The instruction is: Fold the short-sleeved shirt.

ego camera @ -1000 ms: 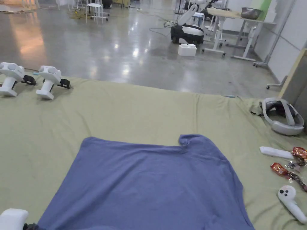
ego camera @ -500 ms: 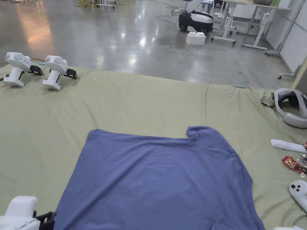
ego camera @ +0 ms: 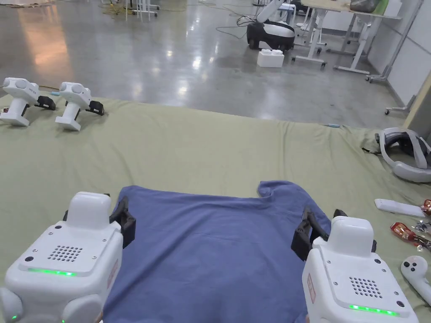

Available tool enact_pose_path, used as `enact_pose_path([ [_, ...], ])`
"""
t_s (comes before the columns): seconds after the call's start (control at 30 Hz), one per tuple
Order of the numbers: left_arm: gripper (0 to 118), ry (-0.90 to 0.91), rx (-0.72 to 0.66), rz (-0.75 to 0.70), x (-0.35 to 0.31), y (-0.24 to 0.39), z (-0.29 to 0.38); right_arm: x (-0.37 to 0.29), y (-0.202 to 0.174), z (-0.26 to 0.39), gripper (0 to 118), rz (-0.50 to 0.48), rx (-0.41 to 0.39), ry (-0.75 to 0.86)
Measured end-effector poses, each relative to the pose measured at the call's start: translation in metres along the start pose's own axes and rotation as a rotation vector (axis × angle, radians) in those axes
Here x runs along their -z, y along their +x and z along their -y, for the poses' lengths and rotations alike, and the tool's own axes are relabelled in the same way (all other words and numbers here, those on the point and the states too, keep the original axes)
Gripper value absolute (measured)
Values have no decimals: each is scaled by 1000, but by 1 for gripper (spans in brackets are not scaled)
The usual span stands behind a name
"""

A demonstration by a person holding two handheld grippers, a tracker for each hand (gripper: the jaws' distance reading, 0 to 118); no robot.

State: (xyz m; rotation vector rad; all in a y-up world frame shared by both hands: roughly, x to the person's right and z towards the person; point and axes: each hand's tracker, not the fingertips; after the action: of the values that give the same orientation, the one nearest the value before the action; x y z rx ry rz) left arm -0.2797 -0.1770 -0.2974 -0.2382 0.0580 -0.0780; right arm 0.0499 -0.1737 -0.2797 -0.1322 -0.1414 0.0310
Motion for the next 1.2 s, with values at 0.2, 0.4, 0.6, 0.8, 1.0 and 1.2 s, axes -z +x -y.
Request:
enact_pose_path([
  [0.2, 2, 91, -2, -17, -9, 10, -13, -1, -5, -5, 6, 27, 36, 44],
  [0.4, 1, 39, -1, 25, -7, 0, -13, -2, -6, -1, 6, -7, -4, 31],
  [0.6, 1, -230, -65, 67, 2, -50, 21, 2, -3, 8, 6, -15, -5, -24],
  [0.8, 2, -582, -118, 72, 16, -98, 77, 8, -6, 25, 6, -32, -32, -105],
  [1.0, 53, -806, -214, 60, 25, -114, 127, 12, -6, 45, 6, -35, -33, -194],
  [1.2, 66, -926, -213, -50, 29, -117, 153, 17, -3, 57, 6, -28, -46, -268],
])
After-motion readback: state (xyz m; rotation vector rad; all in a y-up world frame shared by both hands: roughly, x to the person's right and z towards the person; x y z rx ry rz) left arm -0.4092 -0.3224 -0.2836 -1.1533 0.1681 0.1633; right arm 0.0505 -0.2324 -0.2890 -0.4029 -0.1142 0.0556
